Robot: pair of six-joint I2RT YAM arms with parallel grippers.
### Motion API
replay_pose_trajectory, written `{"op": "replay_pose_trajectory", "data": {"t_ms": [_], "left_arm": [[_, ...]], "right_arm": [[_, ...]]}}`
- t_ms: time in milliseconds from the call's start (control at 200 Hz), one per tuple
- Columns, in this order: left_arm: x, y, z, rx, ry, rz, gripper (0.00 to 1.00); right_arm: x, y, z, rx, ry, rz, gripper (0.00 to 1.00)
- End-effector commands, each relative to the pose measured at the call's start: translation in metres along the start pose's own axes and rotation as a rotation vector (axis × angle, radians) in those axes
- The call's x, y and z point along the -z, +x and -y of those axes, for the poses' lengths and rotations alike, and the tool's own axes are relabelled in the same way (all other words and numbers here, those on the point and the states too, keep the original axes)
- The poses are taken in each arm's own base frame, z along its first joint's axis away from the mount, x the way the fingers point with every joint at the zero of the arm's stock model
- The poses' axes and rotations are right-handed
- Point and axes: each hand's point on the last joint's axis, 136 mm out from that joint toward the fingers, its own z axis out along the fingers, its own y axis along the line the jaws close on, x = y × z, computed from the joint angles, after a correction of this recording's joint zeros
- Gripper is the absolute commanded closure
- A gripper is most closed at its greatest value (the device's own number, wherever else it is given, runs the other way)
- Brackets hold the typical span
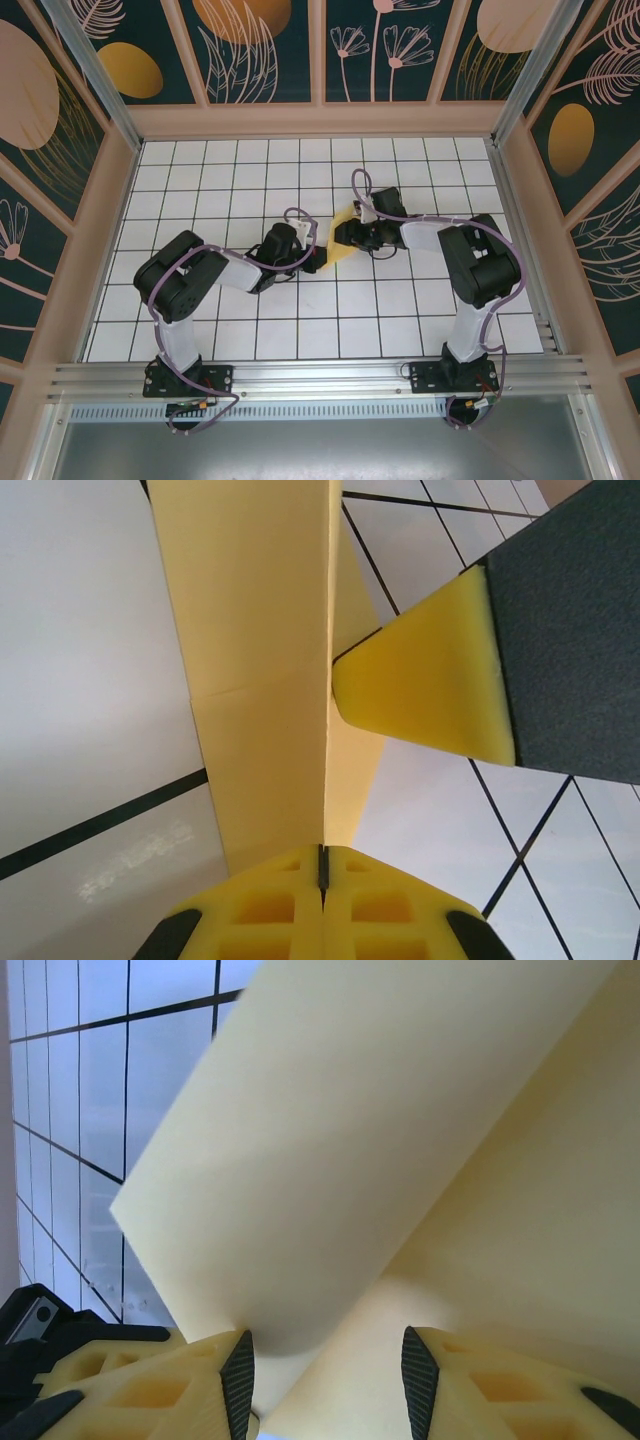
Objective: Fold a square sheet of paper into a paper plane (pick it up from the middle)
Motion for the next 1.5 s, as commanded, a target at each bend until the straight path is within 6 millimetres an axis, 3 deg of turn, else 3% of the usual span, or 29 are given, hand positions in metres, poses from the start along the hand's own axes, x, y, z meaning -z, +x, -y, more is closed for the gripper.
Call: {"op": "replay_pose_trajectory", "data": {"t_ms": [0,285,510,756,956,1251,1496], "left_arm": [[-0.007,-0.001,0.01,-0.009,0.046,-0.02,1.0],[-0.012,0.003,0.006,0.036,0.04,-0.055,0.99],[-0.012,0.0,0.006,0.054,0.036,-0.055,0.87],[0.005,-0.012,0.006,0.064,0.008,-0.009,0.74],[0.019,-0.027,-0.002,0.122,-0.041,0.058,0.73],[0.02,-0.036,-0.013,0.217,-0.097,0.106,0.76],[0.017,-0.037,-0.007,0.264,-0.06,0.105,0.78]], "right_arm": [[0.003,-0.001,-0.007,0.055,-0.032,-0.003,0.54],[-0.005,0.0,0.009,-0.001,0.018,-0.01,0.53],[-0.008,0.005,0.03,-0.057,0.112,-0.015,0.54],[-0.008,0.014,0.059,-0.133,0.269,-0.036,0.58],[-0.01,0.023,0.069,-0.159,0.32,-0.071,0.6],[-0.015,0.037,0.081,-0.14,0.377,-0.144,0.67],[-0.017,0.043,0.084,-0.111,0.389,-0.199,0.61]]}}
